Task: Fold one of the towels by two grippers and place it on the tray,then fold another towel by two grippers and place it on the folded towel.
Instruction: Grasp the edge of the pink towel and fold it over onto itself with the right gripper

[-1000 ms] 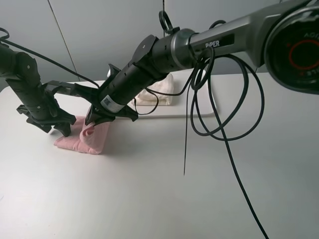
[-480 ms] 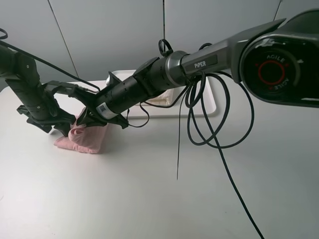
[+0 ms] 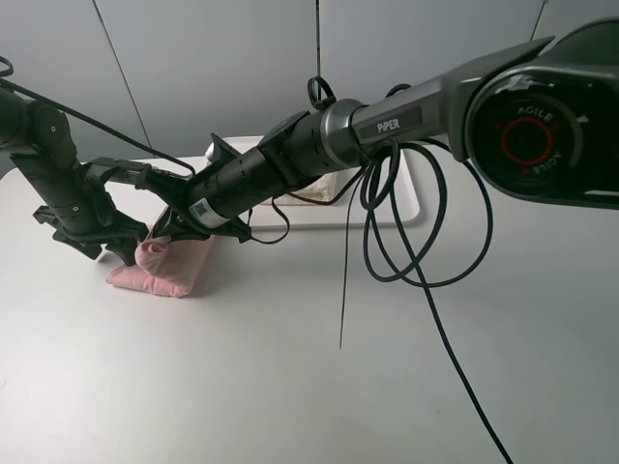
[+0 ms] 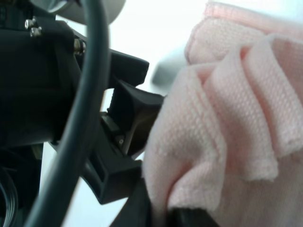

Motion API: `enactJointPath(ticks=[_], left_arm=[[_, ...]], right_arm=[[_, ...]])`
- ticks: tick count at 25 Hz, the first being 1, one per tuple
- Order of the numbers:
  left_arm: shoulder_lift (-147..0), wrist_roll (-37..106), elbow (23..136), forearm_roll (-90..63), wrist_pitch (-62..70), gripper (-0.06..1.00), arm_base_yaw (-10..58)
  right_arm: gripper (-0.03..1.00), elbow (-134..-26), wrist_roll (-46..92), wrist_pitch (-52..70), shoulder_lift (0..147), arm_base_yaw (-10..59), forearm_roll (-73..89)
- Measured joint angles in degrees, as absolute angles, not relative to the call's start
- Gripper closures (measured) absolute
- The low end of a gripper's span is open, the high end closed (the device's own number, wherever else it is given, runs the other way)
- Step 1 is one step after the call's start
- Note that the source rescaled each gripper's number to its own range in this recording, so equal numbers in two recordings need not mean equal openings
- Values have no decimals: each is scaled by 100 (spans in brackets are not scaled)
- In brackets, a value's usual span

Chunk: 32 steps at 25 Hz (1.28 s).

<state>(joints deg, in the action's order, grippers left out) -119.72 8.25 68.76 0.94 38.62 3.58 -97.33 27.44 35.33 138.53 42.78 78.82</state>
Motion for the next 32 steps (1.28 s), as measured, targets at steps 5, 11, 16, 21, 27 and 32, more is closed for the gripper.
enactJointPath(ticks=[5, 11, 16, 21, 27, 32], left_arm=[[-12070, 905, 7151, -111, 4213, 15, 358], [-12137, 963, 7590, -437, 4698, 15, 358], [-12137, 1049, 7931, -604, 4982, 15, 369], [-12143, 1059, 8137, -604, 5151, 15, 369], [-12143, 1090, 8653, -628, 5668, 15, 378], [-12143, 1104, 9288, -714, 6211, 15, 378]], right_arm=[[93, -9733, 2754, 3521, 13853, 4278, 7882], [93, -9733, 2770, 3510, 13853, 4278, 7882], [93, -9733, 2770, 3510, 13853, 4278, 7891], [93, -9733, 2770, 3486, 13853, 4278, 7891], [93, -9733, 2783, 3475, 13853, 4278, 7993], [93, -9733, 2783, 3449, 13853, 4278, 8141]])
